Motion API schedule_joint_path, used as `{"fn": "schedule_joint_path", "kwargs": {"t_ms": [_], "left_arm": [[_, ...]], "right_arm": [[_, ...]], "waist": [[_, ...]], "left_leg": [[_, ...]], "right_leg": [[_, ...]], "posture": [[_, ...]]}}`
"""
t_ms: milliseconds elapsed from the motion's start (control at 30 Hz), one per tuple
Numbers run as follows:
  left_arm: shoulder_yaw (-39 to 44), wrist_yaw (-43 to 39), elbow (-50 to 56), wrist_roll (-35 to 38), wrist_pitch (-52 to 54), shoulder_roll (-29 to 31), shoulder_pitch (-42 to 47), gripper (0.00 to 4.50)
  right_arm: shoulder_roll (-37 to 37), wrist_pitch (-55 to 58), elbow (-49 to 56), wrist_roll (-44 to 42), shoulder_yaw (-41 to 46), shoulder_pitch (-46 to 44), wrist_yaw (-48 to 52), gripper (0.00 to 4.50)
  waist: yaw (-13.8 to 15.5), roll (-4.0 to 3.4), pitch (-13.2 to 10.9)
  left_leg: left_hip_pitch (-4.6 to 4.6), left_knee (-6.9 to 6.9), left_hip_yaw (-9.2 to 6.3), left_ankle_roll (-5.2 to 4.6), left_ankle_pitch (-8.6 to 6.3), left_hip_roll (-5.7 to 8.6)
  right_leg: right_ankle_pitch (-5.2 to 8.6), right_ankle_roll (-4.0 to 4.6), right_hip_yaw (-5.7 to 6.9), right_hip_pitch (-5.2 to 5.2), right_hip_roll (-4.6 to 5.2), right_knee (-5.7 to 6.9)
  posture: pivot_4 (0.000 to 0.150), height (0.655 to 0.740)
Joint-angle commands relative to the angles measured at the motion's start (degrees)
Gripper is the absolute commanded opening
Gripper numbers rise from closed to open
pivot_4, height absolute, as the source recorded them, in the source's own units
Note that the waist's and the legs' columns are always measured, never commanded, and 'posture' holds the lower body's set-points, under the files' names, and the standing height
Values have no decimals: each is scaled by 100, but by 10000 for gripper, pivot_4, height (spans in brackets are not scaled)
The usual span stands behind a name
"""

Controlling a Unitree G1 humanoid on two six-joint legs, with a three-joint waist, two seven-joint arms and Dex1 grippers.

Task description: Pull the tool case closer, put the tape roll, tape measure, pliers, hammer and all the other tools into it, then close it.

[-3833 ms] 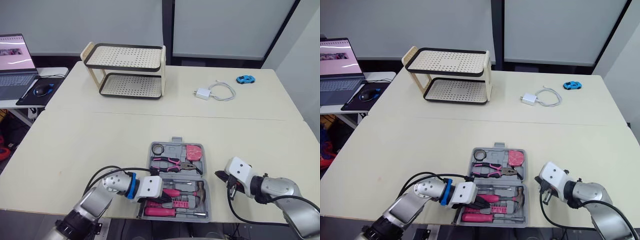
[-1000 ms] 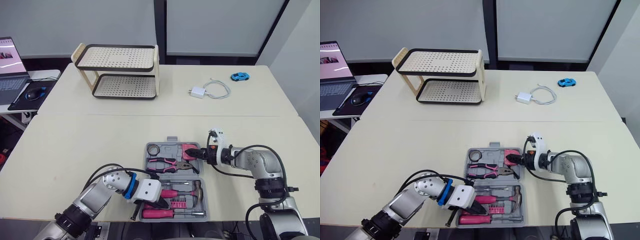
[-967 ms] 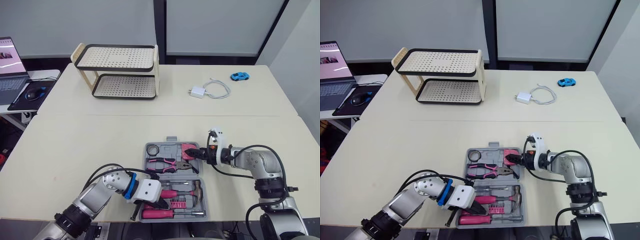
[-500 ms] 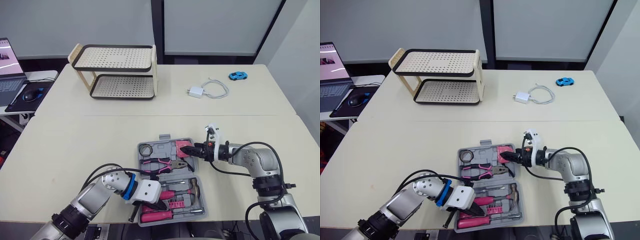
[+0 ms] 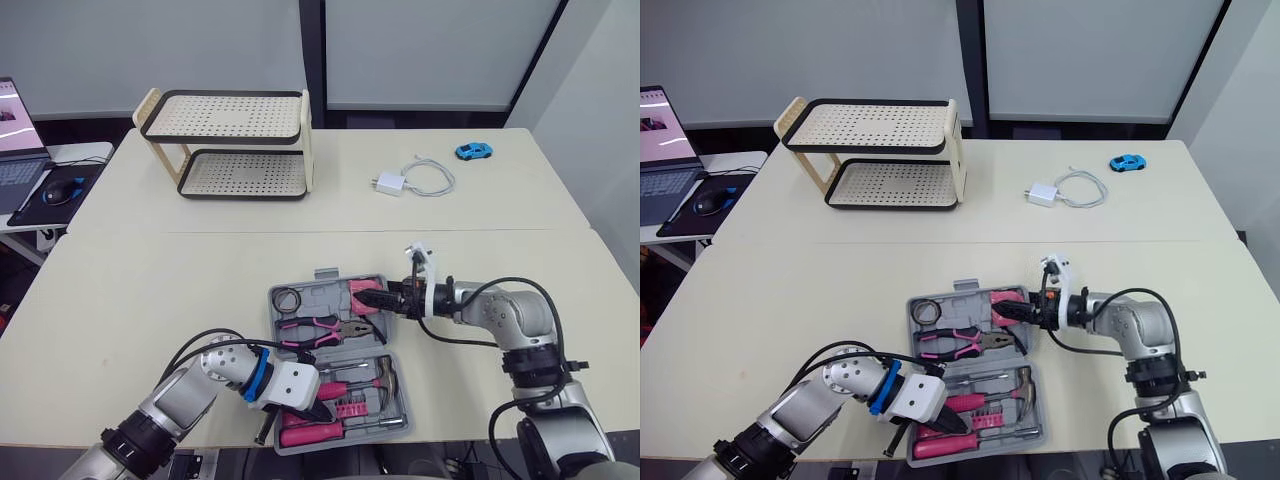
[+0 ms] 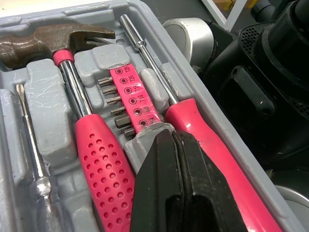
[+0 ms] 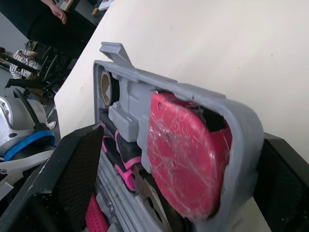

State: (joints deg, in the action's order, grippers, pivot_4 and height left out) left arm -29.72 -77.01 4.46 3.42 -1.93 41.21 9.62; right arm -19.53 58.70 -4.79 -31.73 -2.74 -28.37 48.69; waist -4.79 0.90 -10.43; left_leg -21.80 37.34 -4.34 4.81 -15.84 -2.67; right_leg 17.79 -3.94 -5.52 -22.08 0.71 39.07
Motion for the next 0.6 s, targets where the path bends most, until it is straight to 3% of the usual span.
{"fn": "schedule_joint_path", "kwargs": {"t_ms": [33,600], "left_arm": [[-154,-13,-256,-305,50,141,-172,0],[573,208,214,272,219,490,-546,0]], "right_arm": [[-47,-168,342,-150,-109,-169,243,44691],[-739,-461,1524,-137,-655,112,722,44691]], "waist": [[0,0,0],[5,-1,0]], "left_leg": [[0,0,0,0,0,0],[-3,-1,-5,0,1,-1]], "right_leg": [[0,0,0,0,0,0],[0,2,5,-2,0,2]], "posture": [[1500,7350],[1500,7350]]}}
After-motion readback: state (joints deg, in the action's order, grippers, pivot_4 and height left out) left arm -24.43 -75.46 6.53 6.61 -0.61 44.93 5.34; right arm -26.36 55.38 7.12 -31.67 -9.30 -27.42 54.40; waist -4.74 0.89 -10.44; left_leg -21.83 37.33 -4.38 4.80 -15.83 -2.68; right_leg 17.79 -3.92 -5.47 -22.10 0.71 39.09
